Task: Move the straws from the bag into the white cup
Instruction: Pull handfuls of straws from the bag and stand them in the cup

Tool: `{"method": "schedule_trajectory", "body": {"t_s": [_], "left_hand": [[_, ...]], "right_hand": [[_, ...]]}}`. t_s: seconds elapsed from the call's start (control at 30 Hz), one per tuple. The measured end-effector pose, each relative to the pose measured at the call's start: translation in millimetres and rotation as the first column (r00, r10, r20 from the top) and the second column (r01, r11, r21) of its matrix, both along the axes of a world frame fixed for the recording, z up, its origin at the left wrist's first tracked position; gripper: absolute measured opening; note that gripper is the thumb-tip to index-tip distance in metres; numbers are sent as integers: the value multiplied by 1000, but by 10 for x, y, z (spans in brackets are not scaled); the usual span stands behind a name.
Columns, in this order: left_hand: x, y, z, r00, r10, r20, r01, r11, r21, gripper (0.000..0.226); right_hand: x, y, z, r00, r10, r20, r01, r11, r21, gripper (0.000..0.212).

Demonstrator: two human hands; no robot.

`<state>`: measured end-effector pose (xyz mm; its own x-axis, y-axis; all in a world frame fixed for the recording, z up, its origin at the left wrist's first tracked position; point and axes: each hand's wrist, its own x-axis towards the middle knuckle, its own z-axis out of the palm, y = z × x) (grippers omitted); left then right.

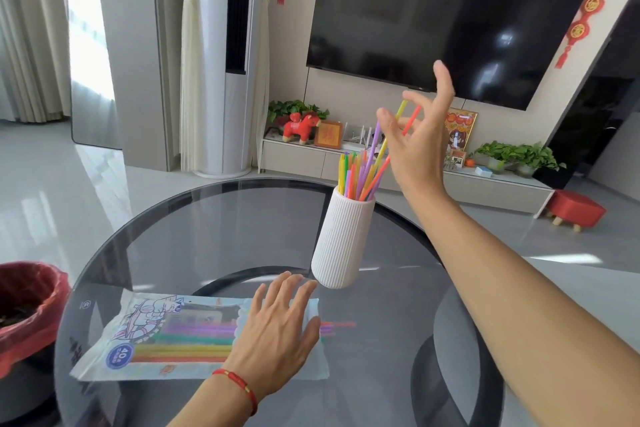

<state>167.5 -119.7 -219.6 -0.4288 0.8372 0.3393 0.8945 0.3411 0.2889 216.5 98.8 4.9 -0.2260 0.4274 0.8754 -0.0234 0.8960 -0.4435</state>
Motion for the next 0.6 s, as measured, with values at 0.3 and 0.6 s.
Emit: {"method": "schedule_trajectory", "body": {"t_s": [0.3,0.6], "left_hand": [[1,8,-27,1000,-6,13,6,1000,9,52],[-50,-28,-2,998,-25,-53,13,977,-213,95]], "right_hand": [[-114,71,-202,874,-75,480,59,997,48,42],[-28,110,-285,729,-26,684,26,1000,10,43]]}}
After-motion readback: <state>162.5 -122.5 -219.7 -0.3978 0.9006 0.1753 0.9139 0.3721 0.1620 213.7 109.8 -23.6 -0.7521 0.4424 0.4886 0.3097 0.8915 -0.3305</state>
